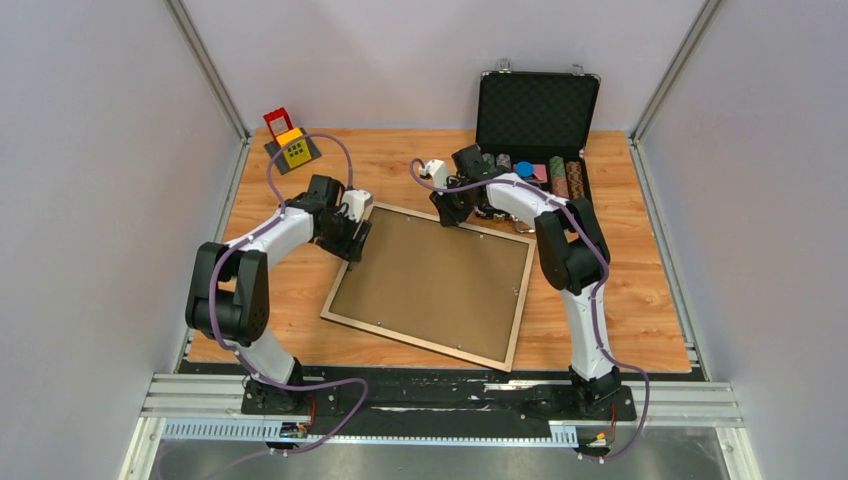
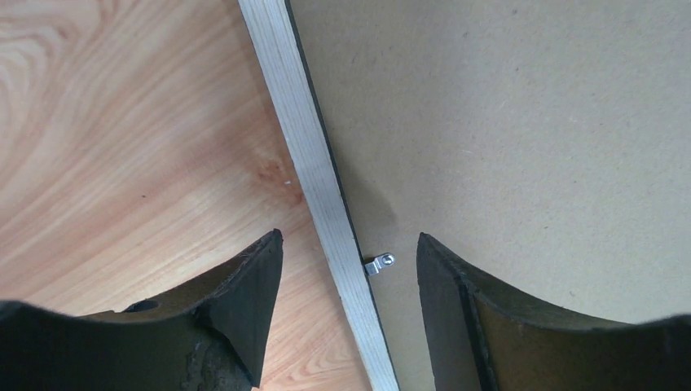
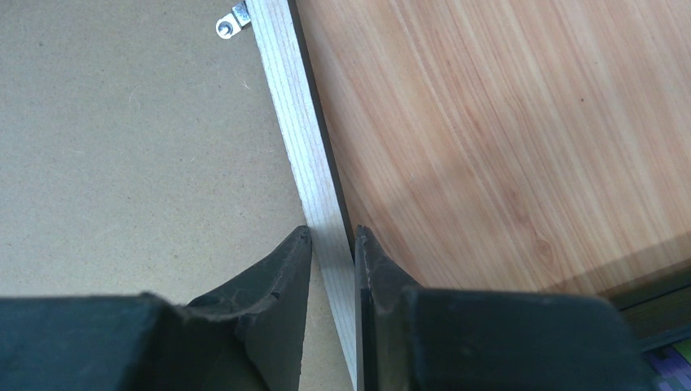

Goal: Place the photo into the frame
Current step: Install the photo frame item at the center of the board.

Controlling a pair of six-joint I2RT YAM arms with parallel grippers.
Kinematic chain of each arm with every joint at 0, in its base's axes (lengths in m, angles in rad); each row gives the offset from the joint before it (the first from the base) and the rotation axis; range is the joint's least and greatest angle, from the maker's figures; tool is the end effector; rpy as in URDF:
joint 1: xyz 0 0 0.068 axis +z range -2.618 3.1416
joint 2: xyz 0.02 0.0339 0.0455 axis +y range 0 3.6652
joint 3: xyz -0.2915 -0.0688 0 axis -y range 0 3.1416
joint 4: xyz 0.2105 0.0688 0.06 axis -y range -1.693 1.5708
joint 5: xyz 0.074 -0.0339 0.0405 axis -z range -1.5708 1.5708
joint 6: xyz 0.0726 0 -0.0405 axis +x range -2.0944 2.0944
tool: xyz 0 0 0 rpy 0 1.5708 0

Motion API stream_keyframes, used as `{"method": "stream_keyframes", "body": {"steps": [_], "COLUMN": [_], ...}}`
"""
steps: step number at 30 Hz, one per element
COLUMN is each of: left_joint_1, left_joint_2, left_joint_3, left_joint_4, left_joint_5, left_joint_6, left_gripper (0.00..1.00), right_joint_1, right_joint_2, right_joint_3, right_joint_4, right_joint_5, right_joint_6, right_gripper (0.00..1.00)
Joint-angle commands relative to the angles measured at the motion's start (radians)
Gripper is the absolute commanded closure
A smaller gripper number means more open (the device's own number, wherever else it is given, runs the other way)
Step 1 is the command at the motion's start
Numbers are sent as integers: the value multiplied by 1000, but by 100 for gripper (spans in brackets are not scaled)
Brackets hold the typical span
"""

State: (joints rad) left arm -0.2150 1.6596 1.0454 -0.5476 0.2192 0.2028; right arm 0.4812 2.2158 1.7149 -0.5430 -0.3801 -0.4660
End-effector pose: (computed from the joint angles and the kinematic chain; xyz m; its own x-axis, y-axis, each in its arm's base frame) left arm 0.2996 -0.0816 0.1987 -0.8191 0.3801 -0.4297 0.4673 0.8766 -0.1153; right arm 0.4129 0.2460 0.1757 -0.4171 -0.6885 -0.5933 -0.8760 0.4785 0.0606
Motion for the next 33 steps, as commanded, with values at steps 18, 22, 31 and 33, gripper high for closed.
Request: {"method": "stream_keyframes", "body": {"steps": [18,22,31,33], "left_joint_1": [-3,-2,-2,-2], "left_joint_2": [132,169,223,227], "left_joint_3": [178,207,204,197], "left_joint_4": [56,56,84,84], "left_joint_5": [3,-1,-2,3], "left_joint_6": [-28,-40,-89,-105], "left_gripper": [45,48,61,64], "right_joint_1": [3,1,-56,-76], "right_joint_2": [-127,-208,-500,-563], "right_joint_3": [-16,-57,-354,-431], "right_joint_4": [-47,-61,-80,-84], "right_joint_5": [31,77,141,150], "right_joint_6": [15,28,180,205], "right_gripper": [44,42,41,41]}}
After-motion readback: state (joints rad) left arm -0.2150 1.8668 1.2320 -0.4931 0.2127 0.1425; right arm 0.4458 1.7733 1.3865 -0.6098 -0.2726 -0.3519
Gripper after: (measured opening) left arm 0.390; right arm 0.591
